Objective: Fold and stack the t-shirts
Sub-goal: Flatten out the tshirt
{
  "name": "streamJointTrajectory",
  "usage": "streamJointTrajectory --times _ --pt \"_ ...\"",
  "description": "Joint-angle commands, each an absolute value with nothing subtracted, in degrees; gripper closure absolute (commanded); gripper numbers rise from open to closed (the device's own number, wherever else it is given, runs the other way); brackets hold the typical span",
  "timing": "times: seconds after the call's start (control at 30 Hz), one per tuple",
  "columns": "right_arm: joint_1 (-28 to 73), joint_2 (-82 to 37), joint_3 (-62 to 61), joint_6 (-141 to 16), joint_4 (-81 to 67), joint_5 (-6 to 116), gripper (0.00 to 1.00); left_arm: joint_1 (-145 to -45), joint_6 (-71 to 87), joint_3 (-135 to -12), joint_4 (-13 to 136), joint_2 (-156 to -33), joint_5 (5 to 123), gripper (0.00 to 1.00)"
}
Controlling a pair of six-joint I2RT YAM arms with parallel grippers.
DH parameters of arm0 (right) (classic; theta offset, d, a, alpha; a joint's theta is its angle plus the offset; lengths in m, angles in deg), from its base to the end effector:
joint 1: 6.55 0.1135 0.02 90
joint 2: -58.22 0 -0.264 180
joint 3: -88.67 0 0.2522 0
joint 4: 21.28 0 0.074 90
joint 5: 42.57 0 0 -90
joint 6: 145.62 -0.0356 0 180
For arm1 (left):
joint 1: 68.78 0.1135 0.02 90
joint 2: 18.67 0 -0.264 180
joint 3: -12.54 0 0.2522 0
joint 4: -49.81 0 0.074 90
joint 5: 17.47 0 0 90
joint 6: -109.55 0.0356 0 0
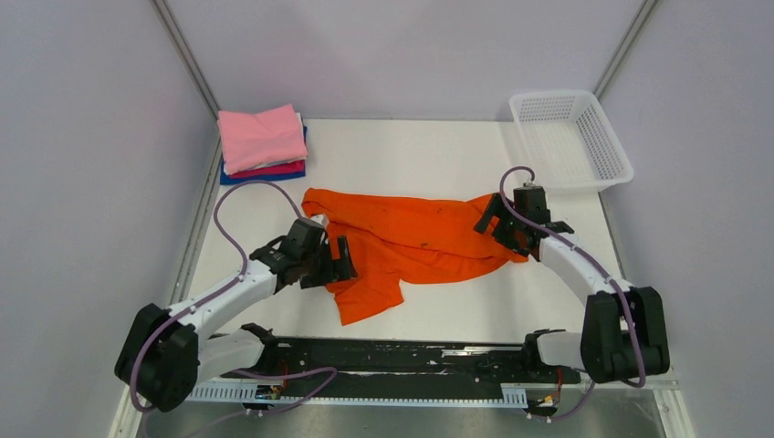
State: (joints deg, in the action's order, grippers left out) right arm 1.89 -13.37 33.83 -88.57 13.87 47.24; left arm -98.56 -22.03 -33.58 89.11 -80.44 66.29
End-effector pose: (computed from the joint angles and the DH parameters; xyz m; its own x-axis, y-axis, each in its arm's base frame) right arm 0.2431 0.0360 0.2051 -0.7319 0.4413 -0.5192 0.3019 0.8931 0.3334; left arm 0.1724 -0.1031 0.1885 -0.8951 -0.2479 -0.3705 -0.0617 0.8921 -0.4477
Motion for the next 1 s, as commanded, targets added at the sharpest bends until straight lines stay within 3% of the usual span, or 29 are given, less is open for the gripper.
streamJointTrajectory --times 0.0,0.27,0.63,0.97 --pt "1.83 -21.61 31.22 -86.82 7.59 52.51 0.00 -98.67 -24.42 -34.95 78.59 -87.53 67.11 0.00" --pt "0.70 -37.85 19.13 -86.93 6.05 40.23 0.00 -92.67 -22.29 -44.87 81.68 -105.52 80.64 0.00" --pt "-8.93 -53.42 -1.65 -85.74 8.70 41.19 0.00 -85.69 -18.83 -59.28 86.58 -119.13 84.30 0.00" --pt "-8.93 -47.53 -1.49 -79.02 6.29 44.50 0.00 -80.39 -16.75 -70.69 88.83 -125.10 84.90 0.00"
